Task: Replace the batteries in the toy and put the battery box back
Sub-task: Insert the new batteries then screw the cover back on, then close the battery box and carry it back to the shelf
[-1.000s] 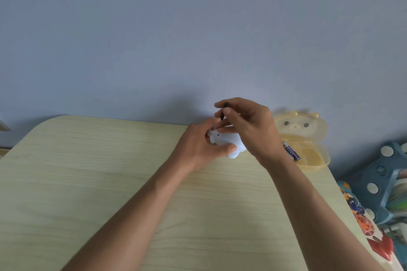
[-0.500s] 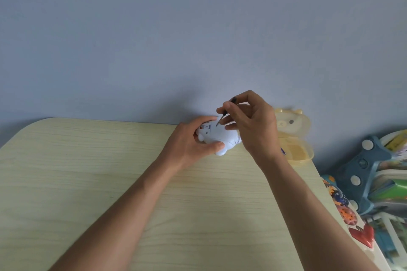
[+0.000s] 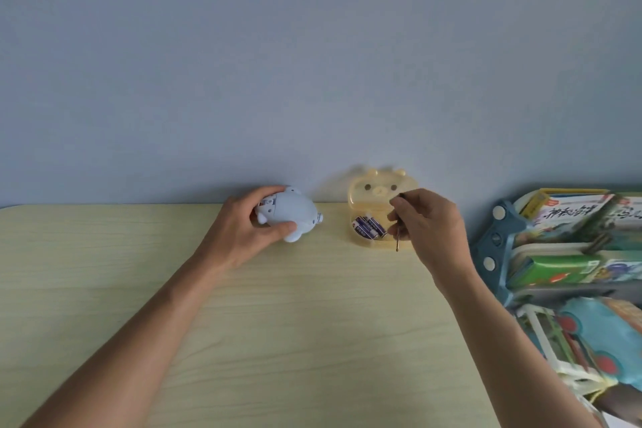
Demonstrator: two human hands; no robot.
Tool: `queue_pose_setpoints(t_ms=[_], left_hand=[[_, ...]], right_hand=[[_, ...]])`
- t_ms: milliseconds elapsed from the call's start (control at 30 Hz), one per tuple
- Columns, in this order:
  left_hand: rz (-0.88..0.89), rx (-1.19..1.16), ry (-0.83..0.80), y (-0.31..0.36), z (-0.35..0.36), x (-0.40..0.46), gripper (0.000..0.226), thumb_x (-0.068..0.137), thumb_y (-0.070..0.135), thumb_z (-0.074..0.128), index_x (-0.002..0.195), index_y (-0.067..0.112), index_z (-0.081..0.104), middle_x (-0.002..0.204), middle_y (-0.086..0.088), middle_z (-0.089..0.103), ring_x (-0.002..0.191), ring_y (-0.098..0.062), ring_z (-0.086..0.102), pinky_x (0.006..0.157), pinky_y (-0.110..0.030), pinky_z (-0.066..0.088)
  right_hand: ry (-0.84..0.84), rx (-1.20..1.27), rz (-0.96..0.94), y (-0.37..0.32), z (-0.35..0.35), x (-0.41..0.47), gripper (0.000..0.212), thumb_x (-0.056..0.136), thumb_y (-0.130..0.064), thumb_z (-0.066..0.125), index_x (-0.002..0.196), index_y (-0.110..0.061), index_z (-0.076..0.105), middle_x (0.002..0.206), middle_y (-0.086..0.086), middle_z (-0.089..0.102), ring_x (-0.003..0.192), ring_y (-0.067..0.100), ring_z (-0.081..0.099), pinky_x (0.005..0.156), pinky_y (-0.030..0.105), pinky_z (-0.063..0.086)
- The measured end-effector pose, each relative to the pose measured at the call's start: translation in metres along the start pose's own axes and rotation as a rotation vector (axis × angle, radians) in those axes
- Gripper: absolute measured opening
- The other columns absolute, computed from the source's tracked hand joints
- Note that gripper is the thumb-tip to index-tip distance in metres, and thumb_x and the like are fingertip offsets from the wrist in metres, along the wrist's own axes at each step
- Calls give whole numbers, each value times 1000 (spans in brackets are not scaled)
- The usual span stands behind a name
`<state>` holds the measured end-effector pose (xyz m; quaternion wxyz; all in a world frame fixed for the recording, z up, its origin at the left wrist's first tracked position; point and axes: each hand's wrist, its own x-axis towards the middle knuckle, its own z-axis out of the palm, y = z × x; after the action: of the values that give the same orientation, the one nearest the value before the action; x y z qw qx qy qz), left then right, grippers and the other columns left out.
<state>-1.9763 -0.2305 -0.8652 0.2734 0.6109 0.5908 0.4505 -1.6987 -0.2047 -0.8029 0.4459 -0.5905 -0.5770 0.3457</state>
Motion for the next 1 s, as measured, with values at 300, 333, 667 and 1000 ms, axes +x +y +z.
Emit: queue_pose_setpoints(t_ms=[300, 333, 667, 1000], left_hand=[[32, 66, 15, 8, 0, -3, 54, 66, 46, 81, 118, 39, 69, 105, 19, 74, 93, 0, 68, 74, -5, 47], [31, 74, 21, 9, 0, -3, 56, 65, 51, 79, 118, 39, 69, 104, 20, 74, 92, 0, 68, 74, -6, 48], [11, 394, 263, 32, 4, -5, 92, 56, 76, 60, 135, 28, 65, 129, -1, 56, 127, -27, 41, 105, -37, 31], [-33, 161, -60, 84, 94, 8, 120, 61, 48, 95, 159, 34, 29, 148, 2, 36, 144, -14, 38, 118, -29, 33]], right_hand=[[-77, -368, 137, 30, -38, -30, 7, 80, -24, 80, 84, -18, 78, 66, -1, 74, 58, 21, 72, 42, 21, 51], [-89, -387, 149, 33, -38, -32, 9, 79, -24, 81, 85, -19, 77, 69, -2, 74, 59, 22, 72, 41, 21, 49], [-139, -509, 70, 44, -31, -39, 21, 78, -29, 79, 93, -16, 75, 85, -1, 70, 75, 14, 65, 64, 27, 55], [-91, -183, 4, 45, -70, 17, 59, 74, -37, 84, 127, -29, 58, 113, -6, 62, 95, 10, 63, 76, 26, 54]])
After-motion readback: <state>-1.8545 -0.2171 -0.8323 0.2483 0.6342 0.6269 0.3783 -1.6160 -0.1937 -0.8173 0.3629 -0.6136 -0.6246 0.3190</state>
